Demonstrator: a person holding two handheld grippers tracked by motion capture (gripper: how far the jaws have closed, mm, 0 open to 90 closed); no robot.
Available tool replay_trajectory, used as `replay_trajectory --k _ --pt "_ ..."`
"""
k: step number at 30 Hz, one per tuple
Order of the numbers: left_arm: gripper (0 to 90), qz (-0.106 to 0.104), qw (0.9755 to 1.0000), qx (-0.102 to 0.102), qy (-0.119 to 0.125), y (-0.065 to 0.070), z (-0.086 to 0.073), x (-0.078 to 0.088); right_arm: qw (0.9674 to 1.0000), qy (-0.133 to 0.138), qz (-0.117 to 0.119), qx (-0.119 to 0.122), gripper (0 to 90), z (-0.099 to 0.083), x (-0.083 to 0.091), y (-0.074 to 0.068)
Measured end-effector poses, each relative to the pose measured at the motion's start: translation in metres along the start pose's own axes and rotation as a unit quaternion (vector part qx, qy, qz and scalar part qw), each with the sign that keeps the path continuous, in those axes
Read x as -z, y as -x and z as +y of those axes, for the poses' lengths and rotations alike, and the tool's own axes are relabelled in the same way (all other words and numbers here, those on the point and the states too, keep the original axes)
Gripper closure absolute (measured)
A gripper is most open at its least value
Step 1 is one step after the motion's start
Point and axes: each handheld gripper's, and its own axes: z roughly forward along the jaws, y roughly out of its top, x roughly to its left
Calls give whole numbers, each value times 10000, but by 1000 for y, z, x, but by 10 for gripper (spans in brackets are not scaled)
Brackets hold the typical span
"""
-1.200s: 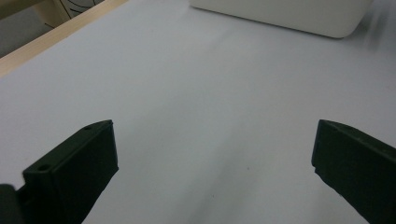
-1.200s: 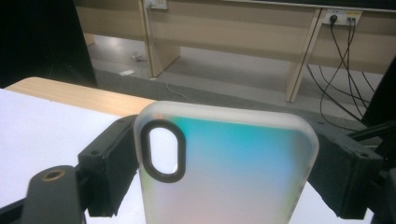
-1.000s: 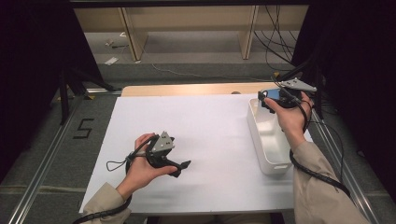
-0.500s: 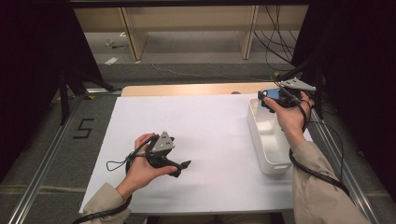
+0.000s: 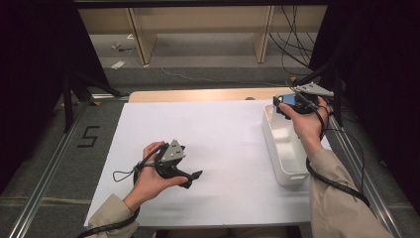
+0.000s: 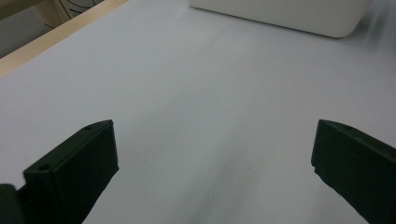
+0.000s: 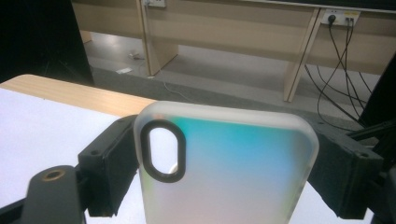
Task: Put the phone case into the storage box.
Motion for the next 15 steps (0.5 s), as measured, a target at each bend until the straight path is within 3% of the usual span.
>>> replay_trajectory --k 15 --pt "0 5 10000 4 1 0 0 0 10000 -14 -8 20 183 0 -3 0"
